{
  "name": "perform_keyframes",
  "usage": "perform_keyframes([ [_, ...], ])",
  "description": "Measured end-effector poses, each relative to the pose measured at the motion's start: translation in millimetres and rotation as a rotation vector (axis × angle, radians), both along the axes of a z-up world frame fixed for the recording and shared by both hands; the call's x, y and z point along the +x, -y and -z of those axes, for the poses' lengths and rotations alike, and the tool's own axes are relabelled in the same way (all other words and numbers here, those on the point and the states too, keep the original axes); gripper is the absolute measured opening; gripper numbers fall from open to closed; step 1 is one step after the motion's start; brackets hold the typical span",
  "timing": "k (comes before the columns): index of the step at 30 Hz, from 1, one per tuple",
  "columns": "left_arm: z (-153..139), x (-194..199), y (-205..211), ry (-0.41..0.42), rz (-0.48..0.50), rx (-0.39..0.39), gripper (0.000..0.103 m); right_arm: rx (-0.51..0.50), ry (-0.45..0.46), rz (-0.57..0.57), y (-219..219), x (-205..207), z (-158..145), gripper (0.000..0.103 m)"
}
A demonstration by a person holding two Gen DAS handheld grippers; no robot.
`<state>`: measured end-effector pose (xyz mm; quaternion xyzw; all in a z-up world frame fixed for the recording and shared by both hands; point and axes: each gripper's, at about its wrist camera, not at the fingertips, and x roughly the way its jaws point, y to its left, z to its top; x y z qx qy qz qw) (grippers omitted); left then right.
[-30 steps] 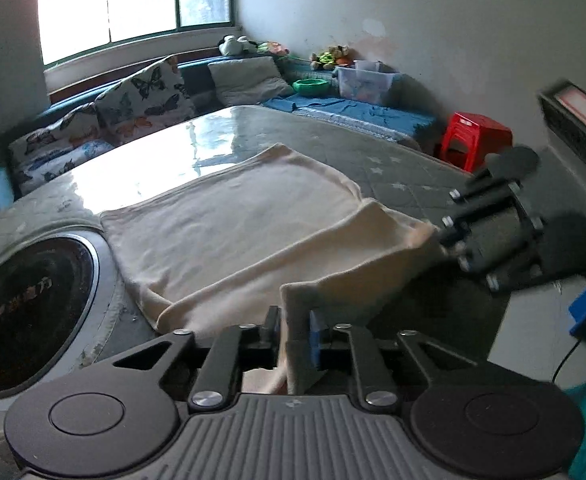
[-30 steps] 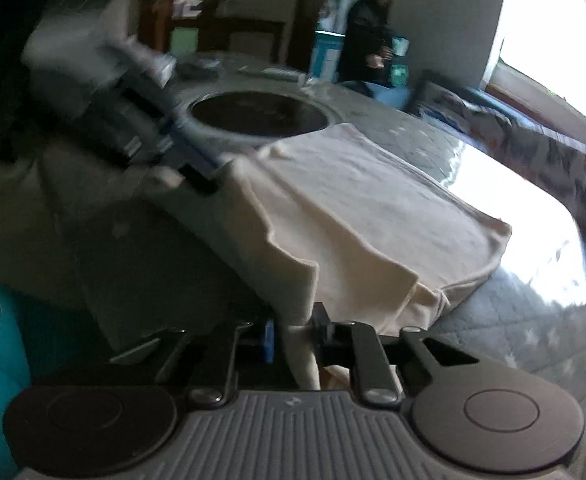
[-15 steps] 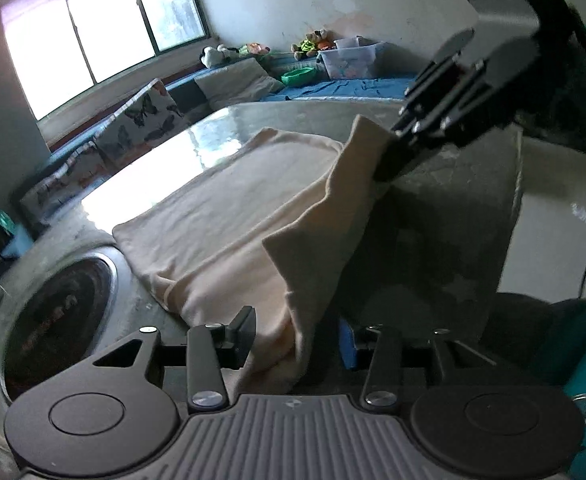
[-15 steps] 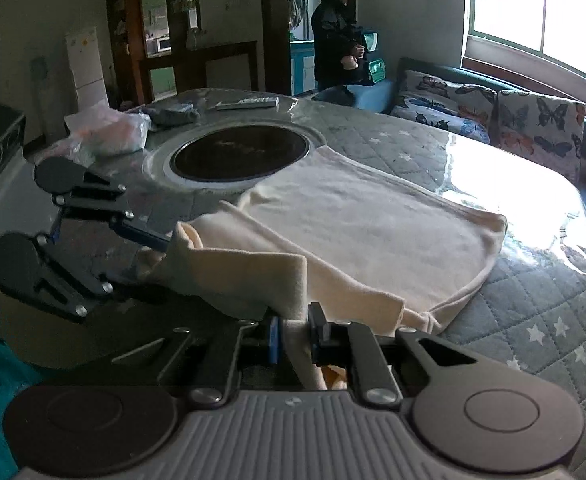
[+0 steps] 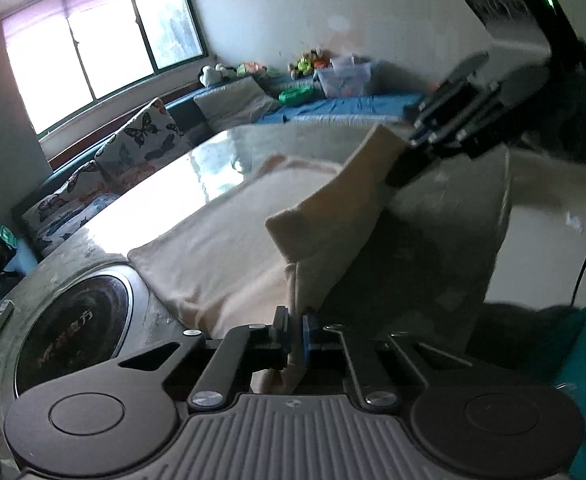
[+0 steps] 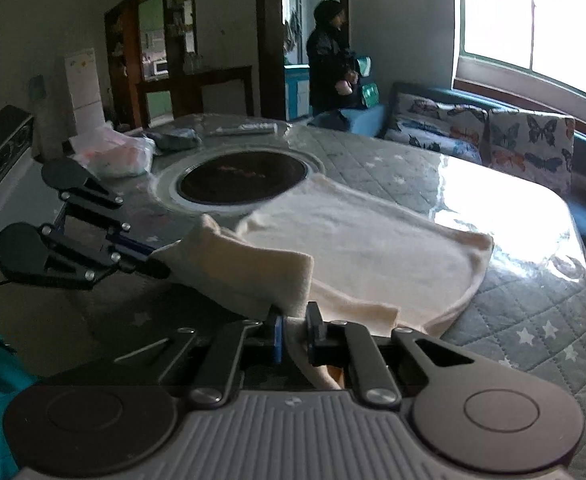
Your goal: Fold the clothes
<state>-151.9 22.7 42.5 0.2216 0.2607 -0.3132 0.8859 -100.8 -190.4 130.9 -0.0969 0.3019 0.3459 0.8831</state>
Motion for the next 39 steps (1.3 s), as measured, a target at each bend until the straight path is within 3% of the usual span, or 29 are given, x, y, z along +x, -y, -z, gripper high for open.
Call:
perform_keyframes([
  [5,-26,-25,-11,-0.065,0.002,-0.096,0.007,-0.016,-0.007,-0.047,8,-37,-22,0.01],
  [9,-38,-26,-10,-0.055,0.001,-0.104,0.007,-0.032,-0.012,-0.061,9,-48,-38,0.01],
  [19,-49,62,6,-0.015,-0.063,-0.115,0.005,-0.021,-0.003,0.053,15,34,-47,0.009],
  [25,-26,131,28,-0.036,-0.115,-0.063,0.005,-0.057,-0.007,0.11,14,94,-38,0.009],
  [32,13,179,40,-0.09,-0.209,-0.047,0.005,-0.09,-0.06,0.224,6,149,11,0.011],
  [35,28,193,43,-0.114,-0.252,-0.046,0.011,-0.085,-0.1,0.269,9,161,32,0.016],
  [39,27,197,37,-0.111,-0.31,-0.053,0.027,-0.056,-0.121,0.319,20,162,38,0.026],
])
